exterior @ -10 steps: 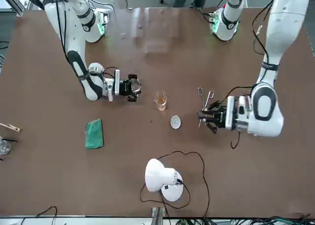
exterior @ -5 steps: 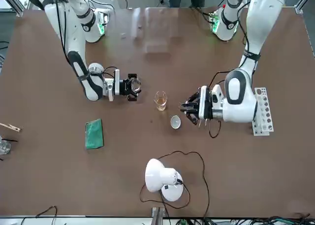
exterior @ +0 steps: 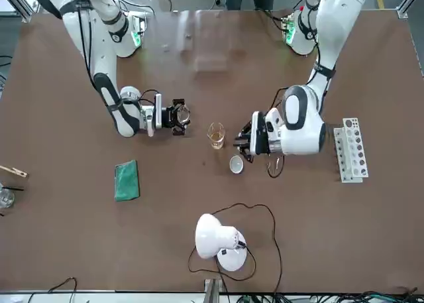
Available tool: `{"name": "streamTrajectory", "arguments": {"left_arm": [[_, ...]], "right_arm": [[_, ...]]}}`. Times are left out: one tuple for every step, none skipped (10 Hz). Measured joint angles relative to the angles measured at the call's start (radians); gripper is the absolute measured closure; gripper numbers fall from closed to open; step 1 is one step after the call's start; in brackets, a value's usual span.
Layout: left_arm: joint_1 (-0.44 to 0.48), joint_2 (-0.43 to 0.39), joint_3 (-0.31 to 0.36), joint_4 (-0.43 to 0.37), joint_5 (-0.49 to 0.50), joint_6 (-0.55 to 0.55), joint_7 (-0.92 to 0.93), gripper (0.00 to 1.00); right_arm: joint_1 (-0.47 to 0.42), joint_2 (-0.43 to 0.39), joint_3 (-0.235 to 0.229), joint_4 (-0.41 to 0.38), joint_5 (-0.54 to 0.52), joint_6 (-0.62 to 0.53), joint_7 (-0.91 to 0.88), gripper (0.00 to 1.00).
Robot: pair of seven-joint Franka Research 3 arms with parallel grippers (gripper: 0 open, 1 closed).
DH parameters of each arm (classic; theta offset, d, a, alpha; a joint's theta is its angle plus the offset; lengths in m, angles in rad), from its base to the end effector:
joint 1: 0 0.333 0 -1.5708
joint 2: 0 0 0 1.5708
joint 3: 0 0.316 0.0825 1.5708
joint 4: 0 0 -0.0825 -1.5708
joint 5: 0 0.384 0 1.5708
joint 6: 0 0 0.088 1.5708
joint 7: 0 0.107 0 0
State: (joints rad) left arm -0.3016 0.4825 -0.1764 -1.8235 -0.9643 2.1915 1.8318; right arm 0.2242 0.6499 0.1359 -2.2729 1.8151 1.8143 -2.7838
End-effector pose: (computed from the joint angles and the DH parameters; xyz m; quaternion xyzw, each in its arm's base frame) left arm 0.5642 -0.3160 0.2801 0.6208 -0.6729 0.2061 0.3454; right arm 0.4071 0.2475 0.0830 -0.5554 -0.4942 -0.4218 0.5190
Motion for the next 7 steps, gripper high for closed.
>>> {"name": "streamTrajectory", "arguments": {"left_arm": [[-0.018,-0.003,0.0,0.001,0.054,0.012,-0.067,0.79],[-0.035,-0.009,0.001,0.002,0.107,0.02,-0.13,0.79],[-0.054,-0.017,0.001,0.003,0.142,0.025,-0.183,0.79],[-0.074,-0.023,0.002,0.003,0.171,0.032,-0.239,0.79],[-0.094,-0.026,0.003,0.003,0.215,0.042,-0.301,0.79],[-0.11,-0.026,0.003,0.003,0.266,0.048,-0.366,0.79],[-0.119,-0.027,0.004,0.004,0.32,0.052,-0.424,0.79]], "right_arm": [[0.0,0.003,0.0,0.004,0.0,-0.001,0.0,0.61],[0.0,0.005,0.0,0.005,-0.001,-0.002,0.0,0.61],[0.0,0.008,0.0,0.007,-0.002,-0.005,0.0,0.61],[0.0,0.014,0.0,0.009,-0.003,-0.014,0.0,0.61],[0.0,0.017,0.0,0.012,-0.003,-0.022,0.0,0.61],[0.0,0.017,0.0,0.013,-0.003,-0.022,0.0,0.61],[0.0,0.017,0.0,0.013,-0.003,-0.022,0.0,0.61]]}}
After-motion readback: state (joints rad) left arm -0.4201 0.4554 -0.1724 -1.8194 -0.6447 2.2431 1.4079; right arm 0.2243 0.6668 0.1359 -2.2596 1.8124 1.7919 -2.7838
